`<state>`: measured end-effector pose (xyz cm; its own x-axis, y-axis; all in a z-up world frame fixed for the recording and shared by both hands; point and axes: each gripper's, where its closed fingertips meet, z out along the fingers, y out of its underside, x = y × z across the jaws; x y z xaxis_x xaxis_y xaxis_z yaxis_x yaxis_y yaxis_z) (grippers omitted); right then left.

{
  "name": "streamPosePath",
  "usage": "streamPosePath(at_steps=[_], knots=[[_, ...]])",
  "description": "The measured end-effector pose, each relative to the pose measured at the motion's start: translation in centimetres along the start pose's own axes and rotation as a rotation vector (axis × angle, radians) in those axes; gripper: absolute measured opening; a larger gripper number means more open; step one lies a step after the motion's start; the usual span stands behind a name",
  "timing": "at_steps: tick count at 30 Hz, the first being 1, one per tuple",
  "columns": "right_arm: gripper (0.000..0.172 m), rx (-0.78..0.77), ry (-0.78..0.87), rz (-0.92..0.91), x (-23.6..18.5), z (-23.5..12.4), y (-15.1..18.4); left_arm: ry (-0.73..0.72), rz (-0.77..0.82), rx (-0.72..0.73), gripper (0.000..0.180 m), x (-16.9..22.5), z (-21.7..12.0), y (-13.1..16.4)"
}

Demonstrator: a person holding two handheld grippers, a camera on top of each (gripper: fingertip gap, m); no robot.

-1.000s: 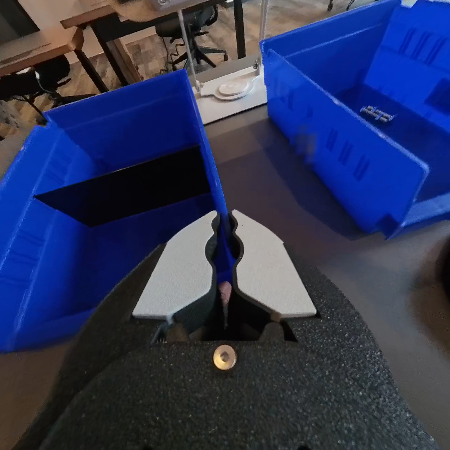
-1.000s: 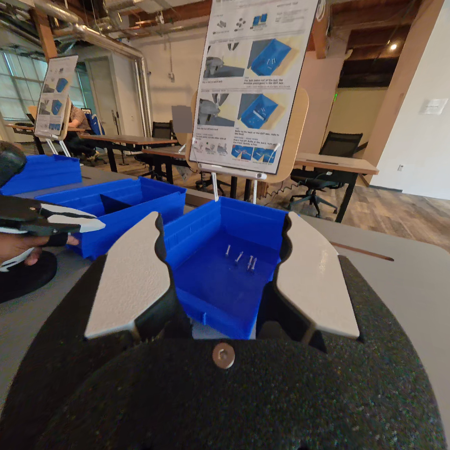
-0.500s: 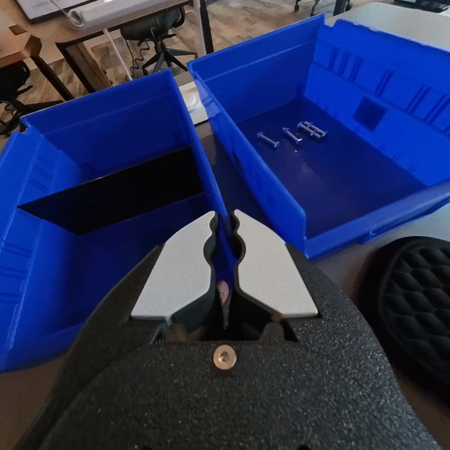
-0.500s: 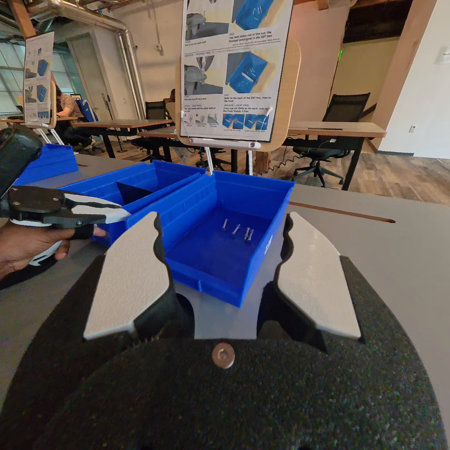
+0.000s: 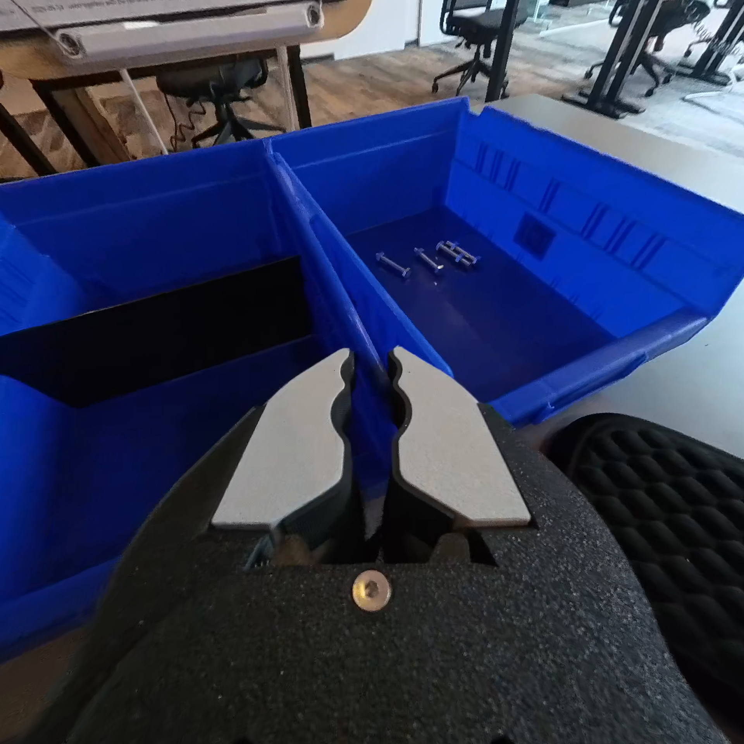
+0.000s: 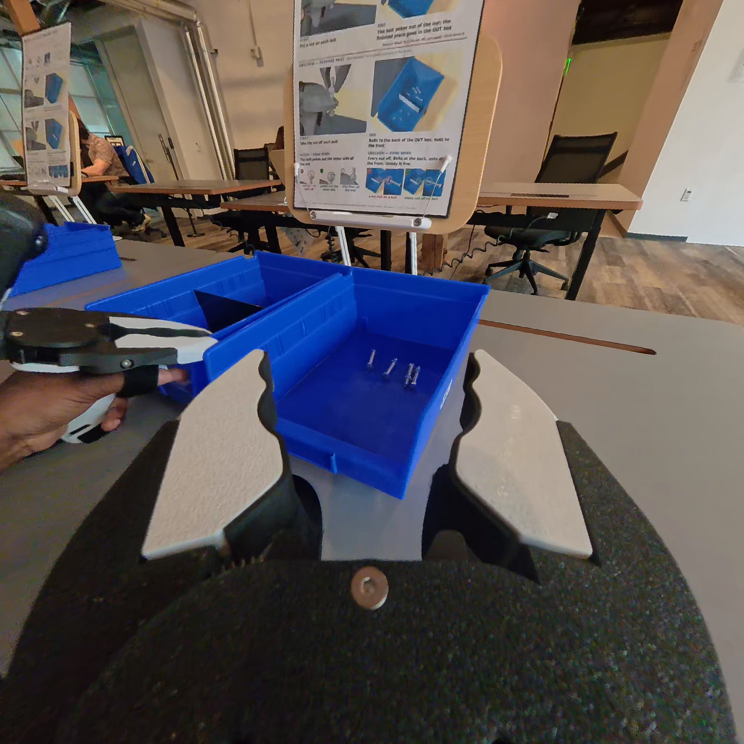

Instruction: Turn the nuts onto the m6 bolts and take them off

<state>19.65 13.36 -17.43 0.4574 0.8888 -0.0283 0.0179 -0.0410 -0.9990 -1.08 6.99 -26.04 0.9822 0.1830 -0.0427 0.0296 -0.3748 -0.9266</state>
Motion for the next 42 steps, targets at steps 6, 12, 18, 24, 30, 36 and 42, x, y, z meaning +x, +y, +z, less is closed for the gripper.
streamPosePath(at_steps=[6, 12, 18, 24, 30, 36, 42], knots=[[0.087, -0.095, 0.068, -0.059, 0.9, 0.8, 2.1, -0.111, 0.093, 0.155, 0.054, -1.1, -3.0, -1.8], [0.074, -0.156, 0.113, -0.041, 2.0, 1.5, 5.3, -0.103, 0.276, 0.291, 0.045, 3.9, -8.2, -1.4], [0.064, -0.217, 0.202, -0.117, 3.4, 1.7, 7.0, -0.005, 0.163, 0.185, 0.040, 5.4, -5.0, 1.4], [0.062, -0.263, 0.179, -0.120, 3.6, 2.7, 8.2, -0.008, 0.083, 0.130, 0.033, 4.5, -2.4, 2.2], [0.059, -0.346, 0.212, -0.147, 4.3, 3.8, 9.7, -0.032, 0.105, 0.135, 0.032, 4.3, -0.8, 1.9], [0.041, -0.429, 0.246, -0.184, 5.0, 5.5, 10.9, -0.065, 0.121, 0.116, 0.015, 3.8, 0.3, 1.9], [0.005, -0.473, 0.286, -0.296, 5.3, 6.0, 11.6, -0.098, 0.178, 0.129, 0.009, 3.6, 0.7, 1.6]])
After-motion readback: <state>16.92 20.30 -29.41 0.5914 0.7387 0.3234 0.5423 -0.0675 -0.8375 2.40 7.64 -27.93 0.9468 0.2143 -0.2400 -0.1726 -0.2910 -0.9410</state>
